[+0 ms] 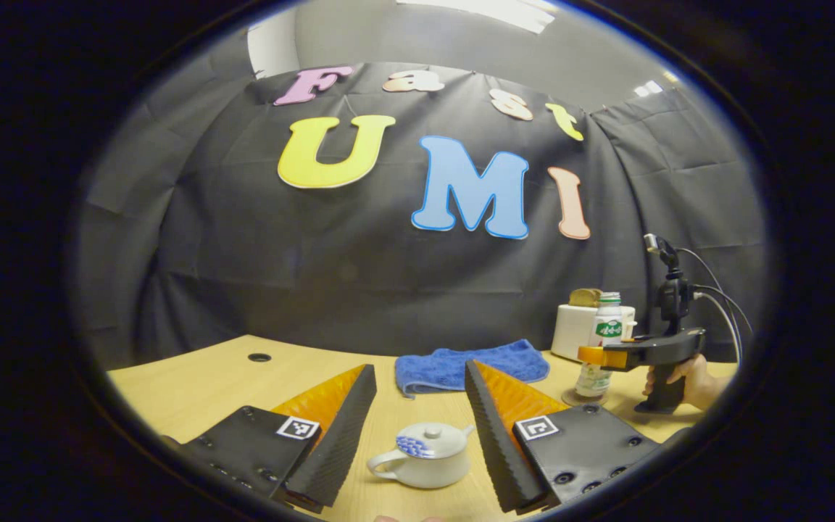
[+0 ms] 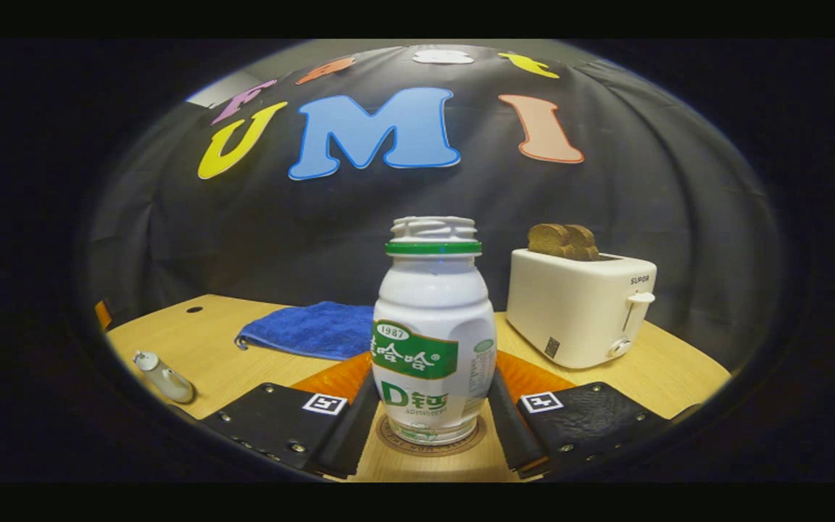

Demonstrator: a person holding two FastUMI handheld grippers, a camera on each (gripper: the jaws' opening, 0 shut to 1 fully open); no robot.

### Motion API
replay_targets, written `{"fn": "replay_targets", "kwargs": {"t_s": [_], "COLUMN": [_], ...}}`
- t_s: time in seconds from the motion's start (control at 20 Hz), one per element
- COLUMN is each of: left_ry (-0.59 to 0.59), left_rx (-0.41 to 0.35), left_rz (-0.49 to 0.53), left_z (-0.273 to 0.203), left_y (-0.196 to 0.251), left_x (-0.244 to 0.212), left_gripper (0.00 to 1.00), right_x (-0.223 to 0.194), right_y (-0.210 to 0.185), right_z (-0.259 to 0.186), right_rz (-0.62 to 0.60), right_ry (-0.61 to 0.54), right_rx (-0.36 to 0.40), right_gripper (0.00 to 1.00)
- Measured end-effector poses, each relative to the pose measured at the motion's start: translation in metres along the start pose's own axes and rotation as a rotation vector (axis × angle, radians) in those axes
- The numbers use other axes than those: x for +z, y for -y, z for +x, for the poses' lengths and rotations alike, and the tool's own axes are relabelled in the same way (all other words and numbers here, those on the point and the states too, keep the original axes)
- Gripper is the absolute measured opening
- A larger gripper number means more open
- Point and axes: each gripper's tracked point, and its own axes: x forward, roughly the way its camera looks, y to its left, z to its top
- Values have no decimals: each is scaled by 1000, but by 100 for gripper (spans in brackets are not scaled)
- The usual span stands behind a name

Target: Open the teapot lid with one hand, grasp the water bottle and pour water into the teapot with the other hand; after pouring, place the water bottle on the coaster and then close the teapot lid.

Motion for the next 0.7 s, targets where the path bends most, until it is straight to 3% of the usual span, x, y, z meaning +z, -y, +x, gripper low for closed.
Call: {"fn": "replay_targets", "kwargs": {"t_s": [0.55, 0.7], "left_ry": [-5, 4], "left_rx": [4, -32], "left_rz": [11, -10], "left_z": [1, 0], "left_y": [0, 9], "left_x": [-3, 0], "left_gripper": [83, 84], "right_x": [-13, -18], "right_y": [-6, -5], "right_z": [2, 3], "right_rz": [-39, -62], "right_ry": [-9, -8], "right_rx": [7, -22], "right_gripper": [72, 84]}}
